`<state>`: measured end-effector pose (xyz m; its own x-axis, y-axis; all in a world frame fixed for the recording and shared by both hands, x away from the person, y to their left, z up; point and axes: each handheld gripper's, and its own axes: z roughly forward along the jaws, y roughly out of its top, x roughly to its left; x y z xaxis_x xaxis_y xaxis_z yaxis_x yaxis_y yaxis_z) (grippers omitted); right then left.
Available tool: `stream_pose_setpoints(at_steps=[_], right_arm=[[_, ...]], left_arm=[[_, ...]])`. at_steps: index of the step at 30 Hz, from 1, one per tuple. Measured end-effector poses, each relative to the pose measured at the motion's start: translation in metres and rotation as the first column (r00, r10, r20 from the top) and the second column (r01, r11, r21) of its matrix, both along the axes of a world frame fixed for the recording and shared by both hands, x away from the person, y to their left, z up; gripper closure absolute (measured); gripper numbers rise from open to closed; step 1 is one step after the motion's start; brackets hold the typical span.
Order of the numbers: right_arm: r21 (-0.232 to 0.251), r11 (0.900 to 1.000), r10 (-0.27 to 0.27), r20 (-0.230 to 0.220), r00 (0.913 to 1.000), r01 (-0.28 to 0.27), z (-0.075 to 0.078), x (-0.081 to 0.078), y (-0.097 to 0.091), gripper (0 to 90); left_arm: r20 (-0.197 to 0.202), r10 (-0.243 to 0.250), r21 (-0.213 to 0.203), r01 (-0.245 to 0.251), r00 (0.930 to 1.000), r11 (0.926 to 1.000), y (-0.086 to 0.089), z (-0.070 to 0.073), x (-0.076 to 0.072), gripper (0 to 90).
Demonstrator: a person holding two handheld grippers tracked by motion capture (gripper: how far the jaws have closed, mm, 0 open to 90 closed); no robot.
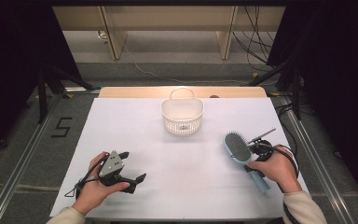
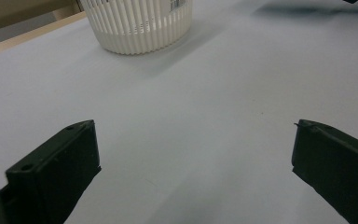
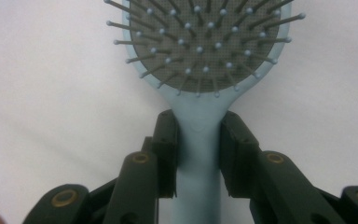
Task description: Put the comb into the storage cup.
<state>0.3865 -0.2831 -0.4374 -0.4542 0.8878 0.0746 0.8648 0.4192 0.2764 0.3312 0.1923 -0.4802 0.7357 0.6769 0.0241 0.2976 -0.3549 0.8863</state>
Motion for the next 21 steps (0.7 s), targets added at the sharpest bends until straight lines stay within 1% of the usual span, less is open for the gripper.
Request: stream_pose_setpoints(at_steps=[6, 8, 11, 12, 21], right_arm=[[0.023, 0.9997, 0.002, 0.051, 0.9987, -0.003, 0.0021, 0.0009, -0.0003, 70.7], [0.033, 0.9995, -0.001, 0.059, 0.9983, -0.001, 0.0031, 0.0009, -0.0001, 70.8], [0.047, 0.9989, -0.010, 0.088, 0.9961, 0.006, 0.0039, 0.0015, -0.0001, 70.7], [0.051, 0.9987, -0.011, 0.106, 0.9943, 0.006, 0.0038, 0.0019, -0.0005, 70.7], [0.070, 0.9975, -0.023, 0.154, 0.9878, 0.013, 0.0055, 0.0026, -0.0011, 70.7]], left_arm=[[0.000, 0.001, 0.001, -0.001, 1.0000, 1.0000, -0.0001, 0.0000, 0.0000, 0.1], [0.000, 0.001, 0.001, -0.001, 1.0000, 1.0000, -0.0001, 0.0000, 0.0000, 0.2], [0.000, 0.001, 0.001, -0.001, 1.0000, 1.0000, 0.0000, 0.0000, 0.0000, 0.1], [-0.001, 0.002, 0.000, -0.002, 1.0000, 1.0000, 0.0000, 0.0000, 0.0000, 0.1], [-0.001, 0.002, 0.000, -0.002, 1.0000, 1.0000, 0.0001, -0.0001, 0.0001, 0.1]])
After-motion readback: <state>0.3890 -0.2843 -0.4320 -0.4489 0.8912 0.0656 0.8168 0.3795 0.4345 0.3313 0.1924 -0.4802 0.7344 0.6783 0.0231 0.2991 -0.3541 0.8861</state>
